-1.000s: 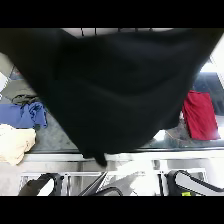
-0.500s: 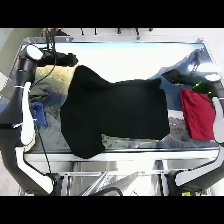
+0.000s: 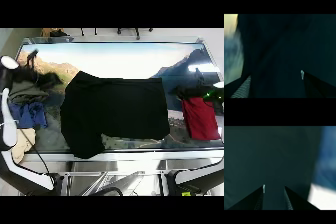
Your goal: Fold the shirts.
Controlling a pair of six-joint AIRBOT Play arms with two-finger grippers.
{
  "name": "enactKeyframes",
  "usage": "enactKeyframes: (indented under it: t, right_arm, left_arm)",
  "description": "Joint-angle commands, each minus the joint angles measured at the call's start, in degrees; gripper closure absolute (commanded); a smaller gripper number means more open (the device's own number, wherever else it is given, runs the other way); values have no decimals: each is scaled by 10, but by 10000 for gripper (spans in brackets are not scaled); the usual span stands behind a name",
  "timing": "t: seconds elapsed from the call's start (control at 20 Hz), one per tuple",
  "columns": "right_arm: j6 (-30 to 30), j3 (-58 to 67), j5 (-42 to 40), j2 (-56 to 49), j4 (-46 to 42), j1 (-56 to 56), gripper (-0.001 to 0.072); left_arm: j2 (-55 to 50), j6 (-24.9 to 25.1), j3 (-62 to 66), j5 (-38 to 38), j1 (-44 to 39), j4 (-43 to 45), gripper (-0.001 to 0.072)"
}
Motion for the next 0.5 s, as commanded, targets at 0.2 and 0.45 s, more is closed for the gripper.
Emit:
enactKeyframes:
  t: [0.2,0.45]
  right_arm:
    - [33,-169,35,81,-132,-95,408]
    - [32,-173,43,88,-132,-103,408]
  left_arm:
    - [133,40,-412,79,59,-10,1]
    - [133,54,-490,115,52,-15,0]
